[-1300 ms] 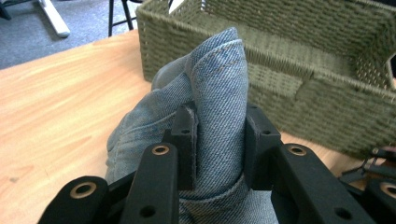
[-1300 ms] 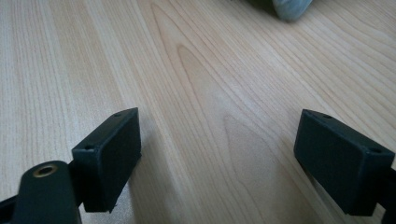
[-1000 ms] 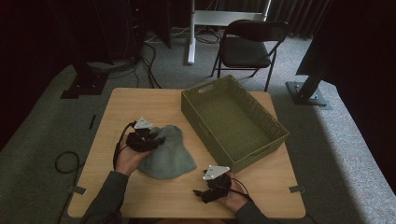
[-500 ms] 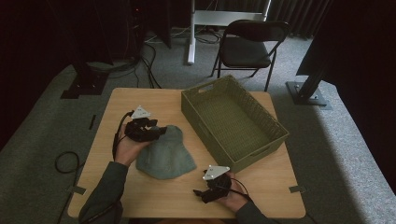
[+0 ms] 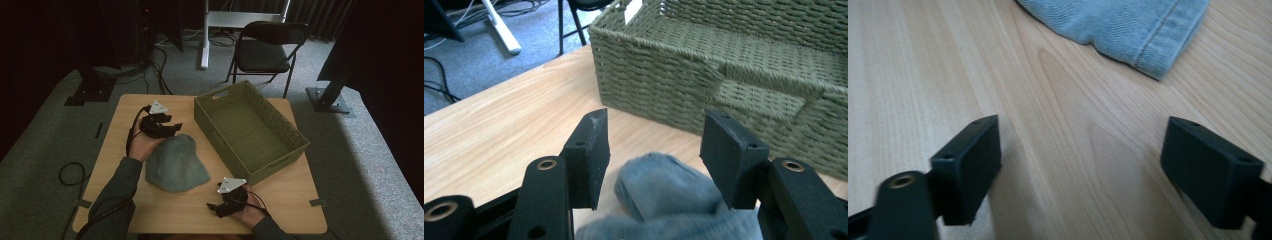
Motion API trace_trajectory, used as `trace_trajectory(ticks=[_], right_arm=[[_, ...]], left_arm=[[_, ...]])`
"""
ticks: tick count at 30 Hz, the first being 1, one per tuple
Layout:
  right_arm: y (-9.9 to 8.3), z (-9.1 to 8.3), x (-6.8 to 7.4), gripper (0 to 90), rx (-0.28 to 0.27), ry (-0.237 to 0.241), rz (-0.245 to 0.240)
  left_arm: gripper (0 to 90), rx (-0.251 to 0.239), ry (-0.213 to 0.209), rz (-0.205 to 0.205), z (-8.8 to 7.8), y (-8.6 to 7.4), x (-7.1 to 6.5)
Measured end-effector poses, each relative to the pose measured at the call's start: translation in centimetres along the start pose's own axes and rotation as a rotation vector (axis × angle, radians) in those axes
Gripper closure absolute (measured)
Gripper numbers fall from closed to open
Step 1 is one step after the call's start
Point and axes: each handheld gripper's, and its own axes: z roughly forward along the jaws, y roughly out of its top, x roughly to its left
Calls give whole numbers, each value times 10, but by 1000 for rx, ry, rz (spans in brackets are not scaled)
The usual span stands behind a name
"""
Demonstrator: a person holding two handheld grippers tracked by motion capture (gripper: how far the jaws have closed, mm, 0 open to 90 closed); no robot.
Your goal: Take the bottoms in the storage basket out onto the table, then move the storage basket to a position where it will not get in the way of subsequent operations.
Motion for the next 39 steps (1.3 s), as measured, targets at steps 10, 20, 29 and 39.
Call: trace_trajectory(ticks=[10,20,29,39], right_arm=[[-1,-1,1,195,-5,0,-3],[0,-7,3,366,7,-40,17],[1,-24,4,505,-44,-168,11],[-2,-30,1,559,-65,-213,31]], left_arm=[[455,31,-23,39,27,11,9],[474,56,4,96,51,42,12],[660,58,-14,178,73,58,-8],[759,83,-31,201,107,75,-23]])
